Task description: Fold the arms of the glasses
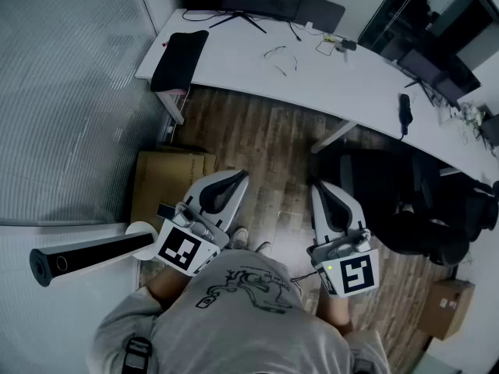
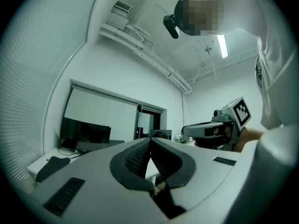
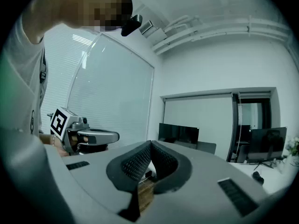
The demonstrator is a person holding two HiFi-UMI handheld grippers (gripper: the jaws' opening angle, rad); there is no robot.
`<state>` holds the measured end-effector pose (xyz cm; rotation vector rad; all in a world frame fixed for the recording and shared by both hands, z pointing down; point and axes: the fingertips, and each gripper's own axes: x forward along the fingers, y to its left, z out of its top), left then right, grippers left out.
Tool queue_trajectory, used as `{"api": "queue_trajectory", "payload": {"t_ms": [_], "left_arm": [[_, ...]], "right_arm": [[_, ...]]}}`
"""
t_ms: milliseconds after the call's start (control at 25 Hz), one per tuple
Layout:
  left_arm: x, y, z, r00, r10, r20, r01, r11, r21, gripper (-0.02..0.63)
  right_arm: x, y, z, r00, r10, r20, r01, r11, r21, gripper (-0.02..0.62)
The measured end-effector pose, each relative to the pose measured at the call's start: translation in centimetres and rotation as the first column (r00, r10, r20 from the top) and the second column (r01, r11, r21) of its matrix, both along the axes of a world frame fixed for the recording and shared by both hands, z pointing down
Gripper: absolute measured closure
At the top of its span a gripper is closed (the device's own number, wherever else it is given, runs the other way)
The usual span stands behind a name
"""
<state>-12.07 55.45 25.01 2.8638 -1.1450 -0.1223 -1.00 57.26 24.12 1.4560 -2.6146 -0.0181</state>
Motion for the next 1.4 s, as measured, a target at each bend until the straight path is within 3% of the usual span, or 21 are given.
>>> {"api": "queue_trajectory", "payload": {"t_ms": [720,1120,1400], "left_arm": [[0.0,-1.6,1.3,0.998,0.057,0.004,-0.057,0.997,-0.048,0.584],[3.1,-7.4,0.6,0.999,0.039,0.014,-0.038,0.999,-0.028,0.584],[7.4,-12.5,0.0,0.999,0.044,0.022,-0.043,0.998,-0.035,0.584]], "right_arm": [[-0.2,-1.7,1.3,0.999,0.046,0.004,-0.046,0.999,-0.008,0.586],[3.0,-7.4,1.6,0.999,0.034,0.029,-0.034,0.999,-0.005,0.586],[7.8,-12.7,1.1,0.999,0.041,0.034,-0.041,0.999,-0.005,0.586]]}}
